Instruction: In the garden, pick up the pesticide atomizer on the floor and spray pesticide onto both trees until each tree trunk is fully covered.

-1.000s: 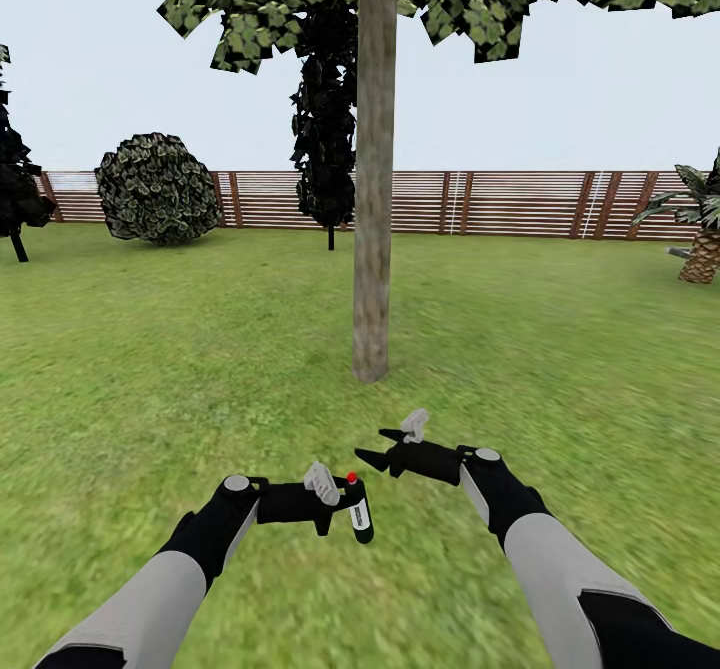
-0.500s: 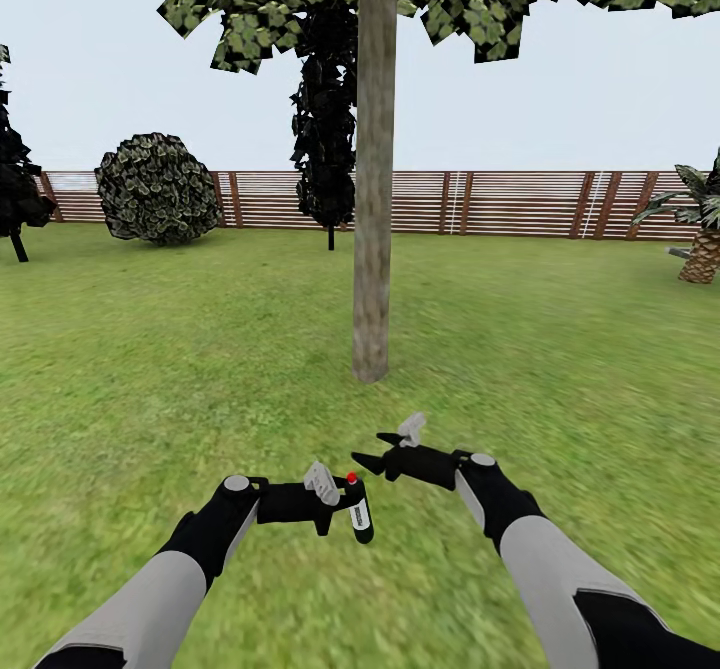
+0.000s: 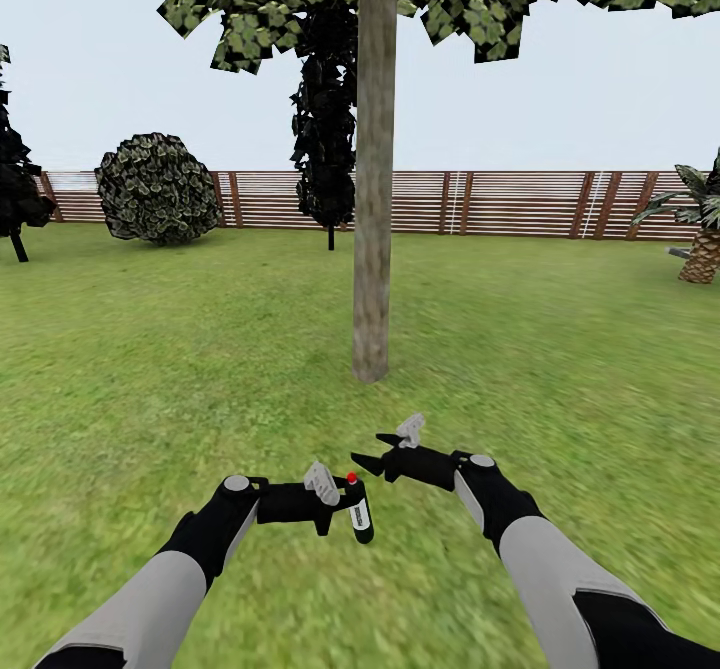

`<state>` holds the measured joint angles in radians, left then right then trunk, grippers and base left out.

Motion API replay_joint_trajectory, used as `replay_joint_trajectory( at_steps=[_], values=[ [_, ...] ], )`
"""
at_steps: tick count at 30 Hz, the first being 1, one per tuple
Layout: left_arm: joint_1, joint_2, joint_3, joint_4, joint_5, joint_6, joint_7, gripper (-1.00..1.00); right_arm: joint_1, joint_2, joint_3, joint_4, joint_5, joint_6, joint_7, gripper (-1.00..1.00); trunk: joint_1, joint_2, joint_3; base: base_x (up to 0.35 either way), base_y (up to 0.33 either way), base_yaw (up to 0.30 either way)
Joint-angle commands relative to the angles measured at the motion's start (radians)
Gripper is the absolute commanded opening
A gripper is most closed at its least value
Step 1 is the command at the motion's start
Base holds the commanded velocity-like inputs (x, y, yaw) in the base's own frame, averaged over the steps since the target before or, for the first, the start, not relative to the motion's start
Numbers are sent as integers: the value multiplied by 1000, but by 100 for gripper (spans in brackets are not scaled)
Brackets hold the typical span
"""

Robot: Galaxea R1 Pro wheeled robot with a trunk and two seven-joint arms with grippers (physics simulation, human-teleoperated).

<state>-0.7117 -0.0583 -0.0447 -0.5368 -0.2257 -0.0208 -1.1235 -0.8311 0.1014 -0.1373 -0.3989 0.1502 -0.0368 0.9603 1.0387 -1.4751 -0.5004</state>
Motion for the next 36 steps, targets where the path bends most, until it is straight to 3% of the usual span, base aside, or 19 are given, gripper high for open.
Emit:
replay_joint_trajectory(
  at_steps=[1,36],
  values=[
    [0,0,0,0,0,-1,1,-100,0,0,0,0,1,0,0,100,0,0,0,0,0,0],
    [0,0,0,-2,0,-1,1,-100,0,0,-1,33,5,-6,-29,100,0,0,0,0,0,0]
  ],
)
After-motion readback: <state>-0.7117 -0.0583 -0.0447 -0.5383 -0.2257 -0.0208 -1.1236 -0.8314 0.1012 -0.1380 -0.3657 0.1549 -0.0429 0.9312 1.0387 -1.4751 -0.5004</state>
